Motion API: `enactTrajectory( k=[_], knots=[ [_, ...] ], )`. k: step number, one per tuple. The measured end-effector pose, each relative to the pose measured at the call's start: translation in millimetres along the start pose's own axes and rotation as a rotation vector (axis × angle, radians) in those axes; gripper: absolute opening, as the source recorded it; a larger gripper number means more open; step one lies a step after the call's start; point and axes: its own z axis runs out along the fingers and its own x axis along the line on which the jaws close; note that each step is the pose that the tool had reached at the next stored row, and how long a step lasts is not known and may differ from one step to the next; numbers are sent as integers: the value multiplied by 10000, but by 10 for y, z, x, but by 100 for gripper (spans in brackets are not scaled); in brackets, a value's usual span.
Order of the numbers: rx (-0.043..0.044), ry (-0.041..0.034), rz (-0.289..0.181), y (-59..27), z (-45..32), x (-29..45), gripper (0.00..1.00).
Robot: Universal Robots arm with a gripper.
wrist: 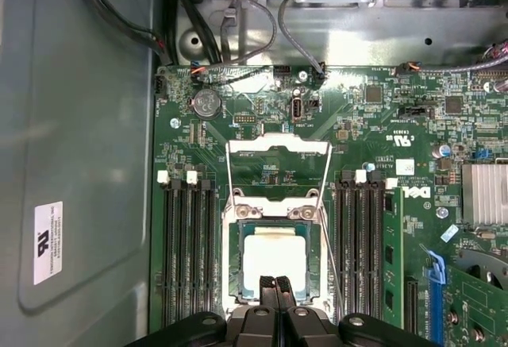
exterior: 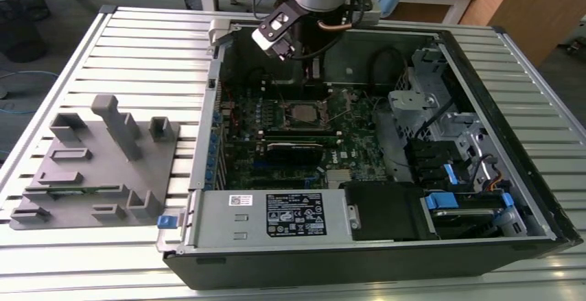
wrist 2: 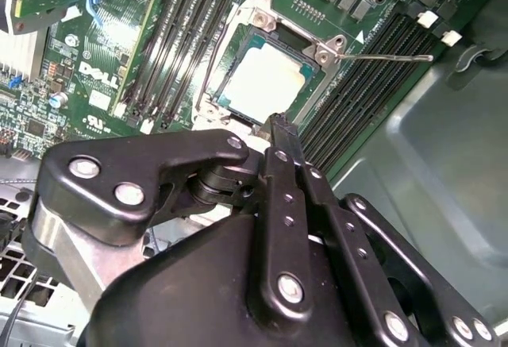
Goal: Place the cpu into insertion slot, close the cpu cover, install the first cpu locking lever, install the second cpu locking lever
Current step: 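Close the cpu cover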
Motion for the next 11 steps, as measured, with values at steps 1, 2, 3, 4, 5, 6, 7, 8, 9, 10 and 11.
enactTrajectory(
  k=[1, 2, 3, 4, 5, 6, 7, 8, 9, 10, 11],
  knots=[
    [-1, 1, 0, 0, 0, 0, 11],
    [-1, 2, 0, 0, 0, 0, 11],
    [-1, 1, 0, 0, -1, 0, 11],
    [1, -2, -1, 0, -3, 0, 11],
    [1, -1, 0, 0, -3, 0, 11],
    [0, -1, -1, 0, -3, 0, 11],
    [1, -1, 0, 0, -4, 0, 11],
    [1, -1, 0, 0, -4, 0, 11],
    [1, -2, -1, 1, -4, 0, 11],
    [2, -2, -2, 3, -4, 0, 11],
    [2, -2, -3, 6, -4, 0, 11]
  ],
)
